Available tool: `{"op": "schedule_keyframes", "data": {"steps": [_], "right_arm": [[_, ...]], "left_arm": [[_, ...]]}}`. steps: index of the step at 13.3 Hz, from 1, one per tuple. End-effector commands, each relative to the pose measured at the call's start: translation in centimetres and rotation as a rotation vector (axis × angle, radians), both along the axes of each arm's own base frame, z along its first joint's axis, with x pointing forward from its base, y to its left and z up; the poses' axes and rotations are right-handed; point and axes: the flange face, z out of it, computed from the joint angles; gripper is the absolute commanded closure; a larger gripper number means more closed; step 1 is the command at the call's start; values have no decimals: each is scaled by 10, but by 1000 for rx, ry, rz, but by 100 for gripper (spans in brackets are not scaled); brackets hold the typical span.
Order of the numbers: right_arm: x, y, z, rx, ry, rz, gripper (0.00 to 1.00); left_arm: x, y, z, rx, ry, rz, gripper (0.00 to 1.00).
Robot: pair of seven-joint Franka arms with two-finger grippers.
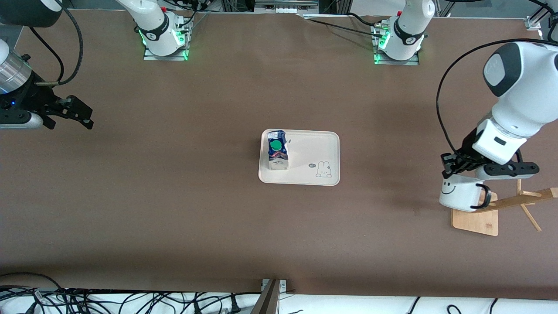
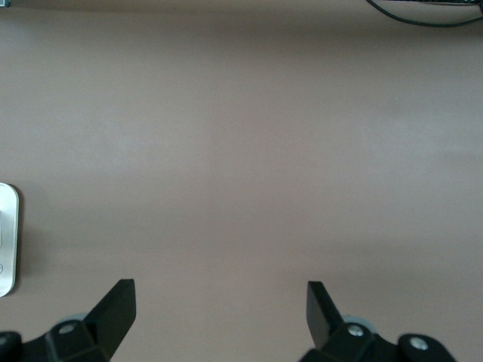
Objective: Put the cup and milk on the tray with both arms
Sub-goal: 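Carry the white mug over the tray beside the milk carton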
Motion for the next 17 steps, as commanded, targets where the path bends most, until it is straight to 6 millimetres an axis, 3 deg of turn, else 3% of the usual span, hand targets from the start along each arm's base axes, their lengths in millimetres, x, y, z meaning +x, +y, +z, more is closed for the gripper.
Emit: {"op": "schedule_keyframes", "data": {"steps": [1, 2, 3, 4, 6, 9, 11, 13, 16, 17], "right_arm": [[3, -2, 4, -12, -9, -3, 0], [3, -2, 4, -12, -7, -4, 0], [3, -2, 4, -12, -9, -4, 0], [3, -3, 4, -14, -7, -4, 0], [3, -2, 4, -12, -9, -4, 0], [3, -2, 4, -12, -7, -4, 0], [3, -2, 4, -12, -7, -4, 0], [3, -2, 4, -12, -7, -4, 0], [3, -2, 4, -12, -7, -6, 0], [3, -2, 4, -12, -7, -4, 0]], "left_arm": [[-9, -36, 9, 16, 49, -79, 100], [-12, -38, 18, 12, 120, -84, 100], [-18, -49, 12, 5, 221, -99, 100], [-25, -86, 19, -6, 276, -135, 100], [-27, -130, 3, 8, 402, -154, 100], [-22, -177, -27, 13, 511, -139, 100], [-32, -227, -51, 32, 553, -136, 100], [-43, -259, -86, 95, 579, -144, 100], [-26, -276, -160, 54, 630, 5, 100], [-30, -287, -179, 61, 655, 11, 100]]}}
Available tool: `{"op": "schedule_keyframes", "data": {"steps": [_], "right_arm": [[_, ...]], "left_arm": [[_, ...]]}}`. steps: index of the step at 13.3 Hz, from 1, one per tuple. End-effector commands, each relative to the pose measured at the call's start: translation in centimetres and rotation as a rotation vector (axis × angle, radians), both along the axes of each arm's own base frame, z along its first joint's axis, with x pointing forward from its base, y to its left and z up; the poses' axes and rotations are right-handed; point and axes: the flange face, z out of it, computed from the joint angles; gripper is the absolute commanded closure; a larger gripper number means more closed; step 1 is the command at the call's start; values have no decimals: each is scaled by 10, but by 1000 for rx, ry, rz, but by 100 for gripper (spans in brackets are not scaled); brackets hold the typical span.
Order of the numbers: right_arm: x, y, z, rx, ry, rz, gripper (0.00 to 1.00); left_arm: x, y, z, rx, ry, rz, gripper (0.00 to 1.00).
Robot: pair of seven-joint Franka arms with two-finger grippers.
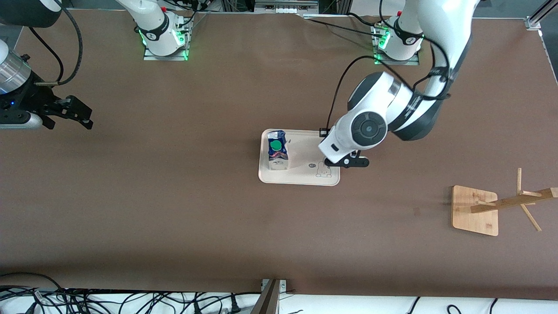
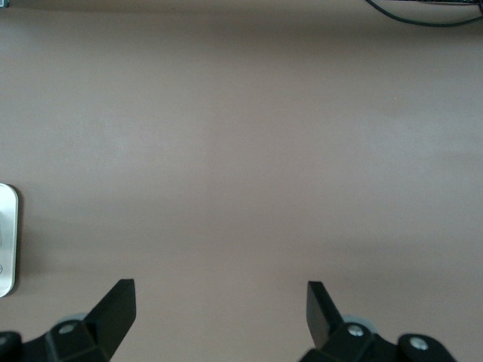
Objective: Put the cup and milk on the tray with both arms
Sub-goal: 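Carry the white mug over the tray beside the milk carton, then lower the mug onto the tray and open the left gripper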
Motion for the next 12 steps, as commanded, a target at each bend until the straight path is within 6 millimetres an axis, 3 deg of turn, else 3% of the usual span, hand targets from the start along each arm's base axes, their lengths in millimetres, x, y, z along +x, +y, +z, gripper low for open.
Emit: {"op": "schedule_keyframes", "data": {"steps": [1, 6, 8, 12], "right_arm": [[3, -1, 4, -12, -7, -4, 0], [3, -1, 4, -12, -7, -2, 0], [3, -1, 5, -12, -9, -2, 0], [3, -1, 4, -12, -4, -4, 0]], "left_arm": [[15, -15, -48, 16, 29, 60, 100], [4, -50, -100, -18, 30, 103, 100], [-2, -61, -100, -21, 23, 86, 100], [-3, -60, -104, -20, 25, 74, 100]]}}
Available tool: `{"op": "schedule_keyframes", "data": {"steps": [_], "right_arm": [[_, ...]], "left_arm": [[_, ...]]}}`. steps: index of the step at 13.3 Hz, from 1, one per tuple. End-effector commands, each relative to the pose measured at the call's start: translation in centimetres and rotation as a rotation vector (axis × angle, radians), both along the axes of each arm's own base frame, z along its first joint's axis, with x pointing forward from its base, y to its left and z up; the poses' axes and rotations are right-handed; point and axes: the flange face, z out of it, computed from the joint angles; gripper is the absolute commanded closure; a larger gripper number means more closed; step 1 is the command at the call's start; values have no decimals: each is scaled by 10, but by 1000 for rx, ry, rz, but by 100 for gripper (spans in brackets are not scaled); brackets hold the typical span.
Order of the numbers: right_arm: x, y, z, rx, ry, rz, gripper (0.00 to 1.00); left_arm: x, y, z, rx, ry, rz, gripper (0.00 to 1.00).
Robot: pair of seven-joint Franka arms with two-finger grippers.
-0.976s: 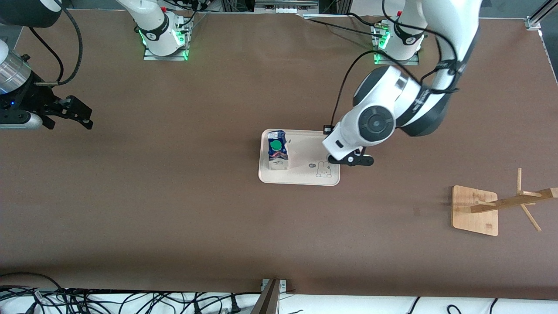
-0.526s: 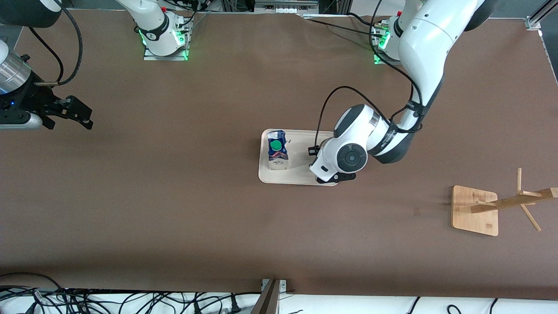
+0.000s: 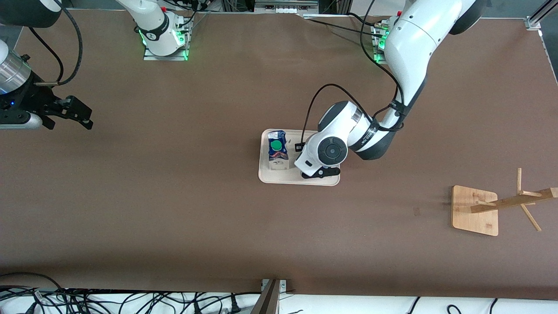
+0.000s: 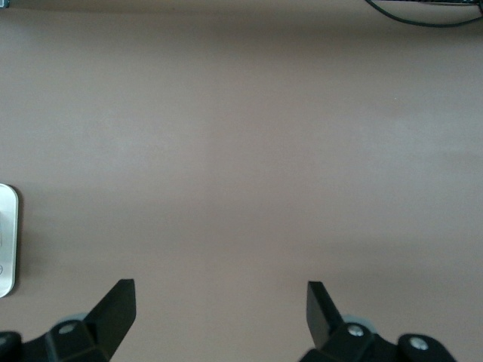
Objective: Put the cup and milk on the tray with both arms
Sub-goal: 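Lower the mug onto the tray and open the left gripper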
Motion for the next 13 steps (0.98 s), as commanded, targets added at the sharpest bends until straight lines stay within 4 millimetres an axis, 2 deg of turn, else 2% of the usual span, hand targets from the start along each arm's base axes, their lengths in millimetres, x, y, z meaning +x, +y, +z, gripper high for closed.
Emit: {"op": "schedule_keyframes", "data": {"steps": [1, 7, 8, 9, 10, 11, 13], "right_arm": [[2, -1, 4, -12, -4, -4, 0], [2, -2, 3, -12, -2, -4, 0], [2, -2, 3, -12, -2, -4, 0], [2, -1, 4, -12, -4, -4, 0], [3, -1, 4, -12, -5, -4, 0], [2, -1, 4, -12, -4, -4, 0], [2, -1, 4, -12, -4, -4, 0]], "left_arm": [[4, -2, -19, -9, 3, -5, 100], [6, 1, -19, 9, -15, -26, 100], [6, 1, -19, 8, -17, -26, 83], [8, 0, -18, 0, -29, -17, 37], [11, -1, -16, -6, -50, -6, 26], [12, -2, -15, -7, -59, -3, 0], [14, 1, -11, -3, -75, -20, 0]]}}
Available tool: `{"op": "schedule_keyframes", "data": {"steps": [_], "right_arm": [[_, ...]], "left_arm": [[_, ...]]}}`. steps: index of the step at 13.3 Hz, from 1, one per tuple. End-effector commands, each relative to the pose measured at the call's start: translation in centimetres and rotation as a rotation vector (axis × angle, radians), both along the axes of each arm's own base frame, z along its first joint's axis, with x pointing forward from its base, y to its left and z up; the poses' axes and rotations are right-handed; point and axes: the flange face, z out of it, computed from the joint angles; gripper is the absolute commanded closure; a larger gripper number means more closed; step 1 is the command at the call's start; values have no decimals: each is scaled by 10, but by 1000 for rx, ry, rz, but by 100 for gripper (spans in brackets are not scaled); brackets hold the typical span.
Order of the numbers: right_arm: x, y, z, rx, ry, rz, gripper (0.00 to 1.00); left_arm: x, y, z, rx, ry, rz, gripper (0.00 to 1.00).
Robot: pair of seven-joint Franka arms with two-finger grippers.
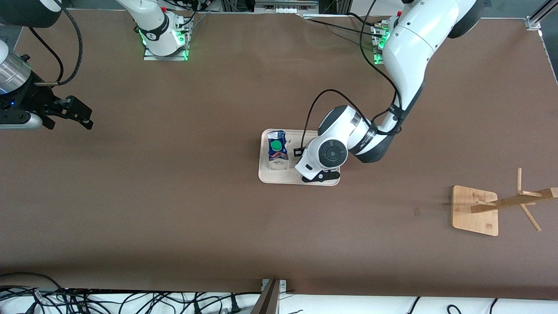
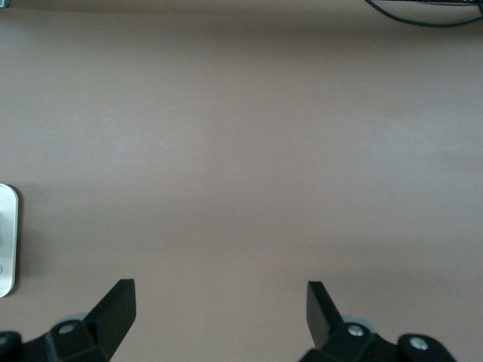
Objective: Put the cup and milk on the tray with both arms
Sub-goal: 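Lower the mug onto the tray and open the left gripper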
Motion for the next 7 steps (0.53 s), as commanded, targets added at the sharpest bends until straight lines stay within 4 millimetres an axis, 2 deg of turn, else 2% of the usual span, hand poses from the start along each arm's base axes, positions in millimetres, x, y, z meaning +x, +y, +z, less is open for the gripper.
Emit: {"op": "schedule_keyframes", "data": {"steps": [1, 7], "right_arm": [[2, -1, 4, -12, -4, -4, 0], [2, -1, 3, -12, -2, -2, 0]], "left_arm": [[9, 3, 7, 15, -43, -33, 0], [13, 7, 14, 17, -56, -32, 0]]}}
